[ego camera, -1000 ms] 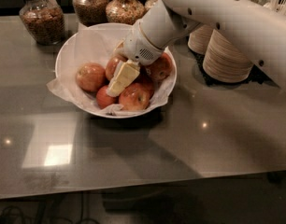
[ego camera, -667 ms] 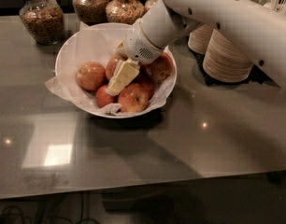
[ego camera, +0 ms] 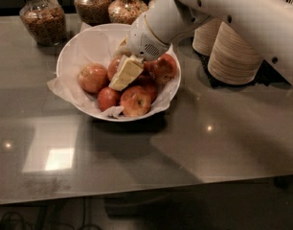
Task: Pick apple from white bowl
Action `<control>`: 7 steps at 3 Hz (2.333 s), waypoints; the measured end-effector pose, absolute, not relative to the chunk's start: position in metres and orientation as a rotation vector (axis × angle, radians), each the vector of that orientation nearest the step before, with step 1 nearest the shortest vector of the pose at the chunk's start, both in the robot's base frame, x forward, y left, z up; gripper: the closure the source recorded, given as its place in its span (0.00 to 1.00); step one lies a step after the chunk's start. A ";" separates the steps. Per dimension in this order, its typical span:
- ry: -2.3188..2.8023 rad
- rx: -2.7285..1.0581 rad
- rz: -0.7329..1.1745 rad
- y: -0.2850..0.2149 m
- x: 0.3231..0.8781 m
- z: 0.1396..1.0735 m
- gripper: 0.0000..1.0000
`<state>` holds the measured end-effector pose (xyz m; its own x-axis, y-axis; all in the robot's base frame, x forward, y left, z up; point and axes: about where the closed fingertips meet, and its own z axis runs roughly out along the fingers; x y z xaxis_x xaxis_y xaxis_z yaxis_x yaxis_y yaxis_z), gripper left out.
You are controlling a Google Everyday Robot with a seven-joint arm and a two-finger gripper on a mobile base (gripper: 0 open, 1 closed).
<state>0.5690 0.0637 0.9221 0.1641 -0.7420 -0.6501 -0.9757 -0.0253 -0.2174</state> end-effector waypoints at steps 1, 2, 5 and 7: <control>1.630 -1.819 0.479 0.064 0.569 0.922 1.00; 1.548 -1.801 0.514 0.064 0.563 0.936 1.00; 1.219 -1.572 0.701 0.012 0.516 1.009 1.00; 1.162 -1.483 0.810 -0.007 0.509 1.017 1.00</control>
Offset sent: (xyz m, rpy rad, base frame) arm -0.0175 -0.0046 0.0433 0.1979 -0.0878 0.0976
